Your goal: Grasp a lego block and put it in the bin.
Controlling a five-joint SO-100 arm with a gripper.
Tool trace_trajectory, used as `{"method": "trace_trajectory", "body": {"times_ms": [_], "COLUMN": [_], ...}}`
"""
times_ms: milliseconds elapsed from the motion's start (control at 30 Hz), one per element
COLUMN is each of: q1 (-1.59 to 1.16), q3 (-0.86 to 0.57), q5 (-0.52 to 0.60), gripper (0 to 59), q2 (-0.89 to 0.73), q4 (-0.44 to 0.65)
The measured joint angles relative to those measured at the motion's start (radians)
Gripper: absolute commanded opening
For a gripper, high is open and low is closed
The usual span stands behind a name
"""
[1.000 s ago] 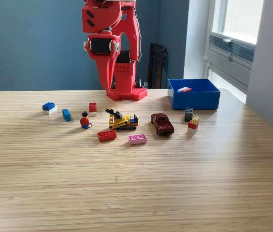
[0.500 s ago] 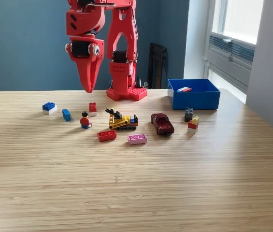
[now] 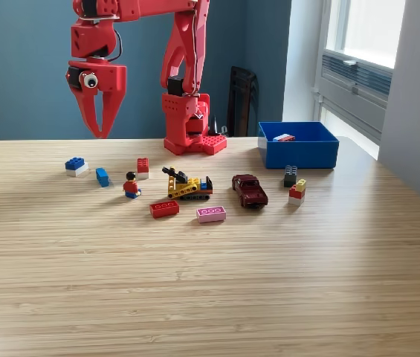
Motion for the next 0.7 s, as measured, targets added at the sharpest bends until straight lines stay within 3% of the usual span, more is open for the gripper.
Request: {"method": "trace_trajectory", "body": {"times_ms": [500, 700], "q1": [-0.008, -0.051], "q3": [0.255, 0.302], "q5": [-0.273, -0.33], "gripper": [1.5, 15.9], "q2": [0.018, 0.018], "q4": [-0.005, -0.002]}}
